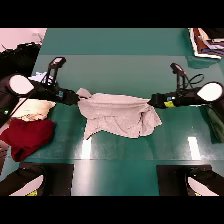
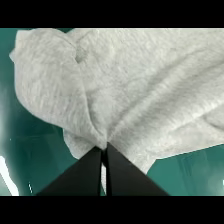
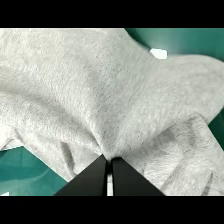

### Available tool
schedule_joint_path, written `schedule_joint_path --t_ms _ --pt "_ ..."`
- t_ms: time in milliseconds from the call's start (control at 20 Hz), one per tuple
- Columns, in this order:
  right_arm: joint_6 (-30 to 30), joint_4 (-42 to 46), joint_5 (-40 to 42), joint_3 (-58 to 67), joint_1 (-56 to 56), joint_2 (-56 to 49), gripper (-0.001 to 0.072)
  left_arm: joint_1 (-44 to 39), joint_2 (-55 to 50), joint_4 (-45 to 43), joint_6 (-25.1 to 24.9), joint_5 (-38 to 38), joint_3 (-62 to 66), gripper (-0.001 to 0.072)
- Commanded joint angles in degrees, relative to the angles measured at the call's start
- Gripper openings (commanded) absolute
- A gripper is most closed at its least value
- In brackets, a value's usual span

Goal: Fold the shirts.

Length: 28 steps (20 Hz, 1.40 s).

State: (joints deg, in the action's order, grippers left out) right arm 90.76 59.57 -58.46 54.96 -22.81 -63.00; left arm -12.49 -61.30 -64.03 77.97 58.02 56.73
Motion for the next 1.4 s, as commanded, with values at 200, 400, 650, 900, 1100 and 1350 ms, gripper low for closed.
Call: schedule_joint_path --t_ms 200,400,650,900,1100,1350 --pt "-5.79 -0.46 -7.37 1.62 0.07 0.63 0.0262 0.00 -1.25 -6.71 -0.44 2.71 -1.68 0.0022" --pt "-5.81 5.44 -8.11 -3.06 6.88 8.79 0.0636 -0.02 -1.27 -6.32 -0.39 2.03 -1.68 0.0023" --pt "-13.73 7.26 -5.86 -10.03 13.75 2.38 0.0453 -0.02 -1.27 -4.07 -0.35 -0.31 -1.68 0.0023" --pt "-15.30 7.50 -4.17 -4.94 9.97 -9.84 0.0453 -0.02 -1.27 -4.09 -0.35 -0.55 -1.68 0.0023" --pt "-15.43 7.65 -5.33 -0.39 5.09 -16.17 0.0389 -0.02 -1.27 -4.11 -0.37 -0.52 -1.68 0.0023" --pt "-15.41 8.20 -5.97 4.09 3.74 -16.96 0.0012 0.17 -1.25 -4.50 0.13 -0.70 0.74 0.0022"
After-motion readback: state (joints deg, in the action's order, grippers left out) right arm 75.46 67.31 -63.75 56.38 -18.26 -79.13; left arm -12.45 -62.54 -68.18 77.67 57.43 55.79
